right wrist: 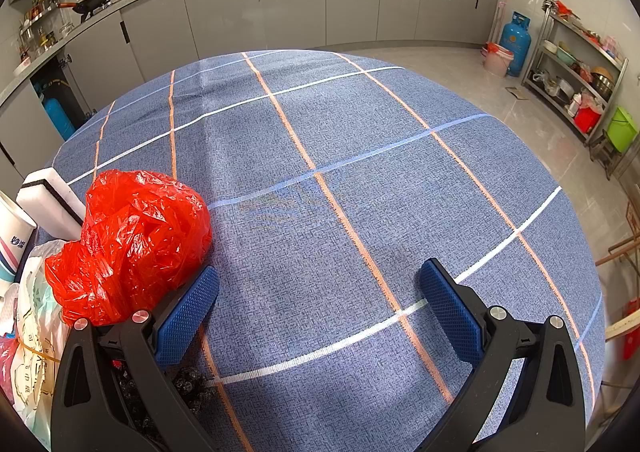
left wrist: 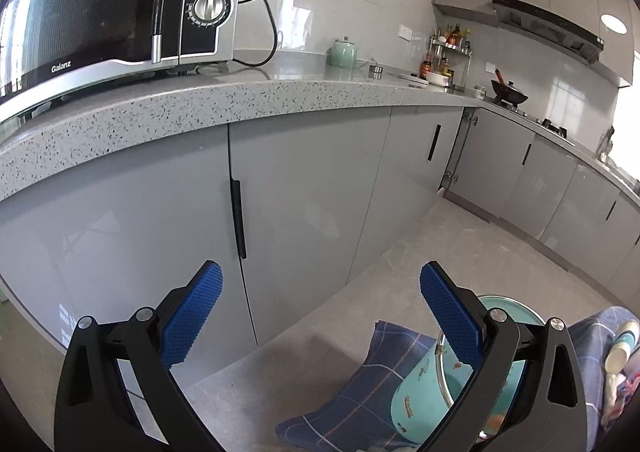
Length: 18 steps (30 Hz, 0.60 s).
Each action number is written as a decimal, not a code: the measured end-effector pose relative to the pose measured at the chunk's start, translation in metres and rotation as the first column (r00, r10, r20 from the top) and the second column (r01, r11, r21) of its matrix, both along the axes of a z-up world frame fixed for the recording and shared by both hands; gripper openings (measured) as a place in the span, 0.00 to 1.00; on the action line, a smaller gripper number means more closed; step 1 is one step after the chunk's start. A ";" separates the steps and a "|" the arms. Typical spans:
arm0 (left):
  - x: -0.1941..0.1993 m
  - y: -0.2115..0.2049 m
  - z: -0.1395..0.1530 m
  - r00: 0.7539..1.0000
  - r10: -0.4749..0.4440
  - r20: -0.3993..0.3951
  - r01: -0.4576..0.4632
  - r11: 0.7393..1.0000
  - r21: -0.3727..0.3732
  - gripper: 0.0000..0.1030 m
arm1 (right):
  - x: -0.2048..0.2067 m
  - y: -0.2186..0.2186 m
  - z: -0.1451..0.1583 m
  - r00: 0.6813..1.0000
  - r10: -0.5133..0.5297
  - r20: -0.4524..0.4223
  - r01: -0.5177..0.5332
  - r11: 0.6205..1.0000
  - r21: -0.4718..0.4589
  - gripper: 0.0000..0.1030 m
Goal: Collect trash
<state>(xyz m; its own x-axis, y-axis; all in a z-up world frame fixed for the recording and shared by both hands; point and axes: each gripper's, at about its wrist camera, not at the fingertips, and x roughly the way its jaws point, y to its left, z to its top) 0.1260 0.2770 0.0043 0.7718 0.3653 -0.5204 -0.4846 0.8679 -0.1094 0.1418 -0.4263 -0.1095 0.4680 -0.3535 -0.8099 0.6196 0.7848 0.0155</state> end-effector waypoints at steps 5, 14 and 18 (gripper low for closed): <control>0.003 -0.007 -0.002 1.000 -0.019 0.007 0.019 1.000 0.021 0.95 | 0.000 0.000 0.000 1.000 0.000 0.000 0.000 1.000 0.000 0.96; 0.004 -0.017 -0.002 0.998 -0.065 0.012 0.064 0.998 0.010 0.94 | 0.000 0.000 0.000 1.000 0.000 0.000 0.000 1.000 0.000 0.96; 0.004 -0.025 -0.002 0.996 -0.090 0.013 0.090 0.996 0.003 0.94 | 0.000 0.000 0.000 1.000 0.000 0.000 0.000 1.000 0.000 0.96</control>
